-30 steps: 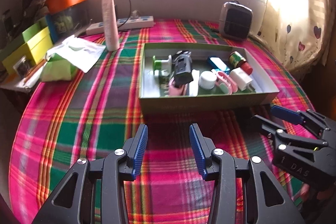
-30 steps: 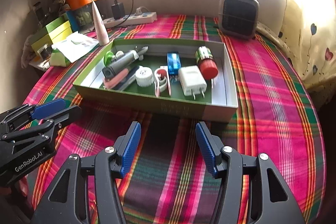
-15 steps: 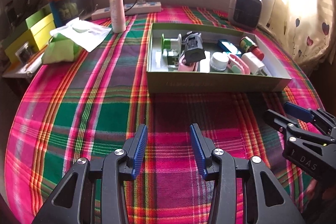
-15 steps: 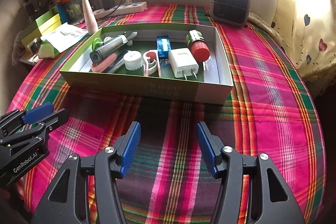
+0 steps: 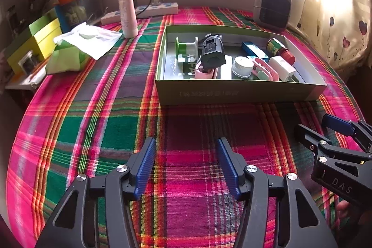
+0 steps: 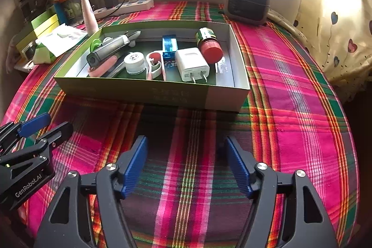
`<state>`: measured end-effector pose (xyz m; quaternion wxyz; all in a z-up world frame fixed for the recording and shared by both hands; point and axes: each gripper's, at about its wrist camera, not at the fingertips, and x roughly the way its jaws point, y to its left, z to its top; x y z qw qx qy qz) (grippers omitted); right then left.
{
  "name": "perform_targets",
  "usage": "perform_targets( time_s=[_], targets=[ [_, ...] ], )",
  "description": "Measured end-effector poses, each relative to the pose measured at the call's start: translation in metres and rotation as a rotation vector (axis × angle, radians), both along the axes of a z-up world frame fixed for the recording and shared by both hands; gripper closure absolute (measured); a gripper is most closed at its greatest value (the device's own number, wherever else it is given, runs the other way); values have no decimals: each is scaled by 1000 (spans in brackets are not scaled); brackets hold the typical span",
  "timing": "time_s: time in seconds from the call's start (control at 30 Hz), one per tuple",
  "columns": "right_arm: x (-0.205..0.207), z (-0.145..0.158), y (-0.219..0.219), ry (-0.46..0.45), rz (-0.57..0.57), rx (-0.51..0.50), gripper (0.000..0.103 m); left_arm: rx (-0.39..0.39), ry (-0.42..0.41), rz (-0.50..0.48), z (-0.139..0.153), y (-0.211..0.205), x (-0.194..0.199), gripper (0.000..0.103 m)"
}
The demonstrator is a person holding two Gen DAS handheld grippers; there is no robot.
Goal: Organize rigid objects
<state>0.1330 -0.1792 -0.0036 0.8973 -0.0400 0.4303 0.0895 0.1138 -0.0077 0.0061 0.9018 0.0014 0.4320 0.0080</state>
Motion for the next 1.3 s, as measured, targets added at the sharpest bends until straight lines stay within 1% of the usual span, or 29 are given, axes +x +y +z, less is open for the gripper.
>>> perform_targets(
  time_s=[0.17,0.23,1.3],
  targets=[
    [1,-1,-2,6,-15,0,27,0,1,5,0,-1,1,46],
    [1,0,-3,7,-18,0,26,1,1,4,0,-1,1,45],
    [1,-1,-3,7,-19,2,25,1,2,5,0,-2,1,45]
  ],
)
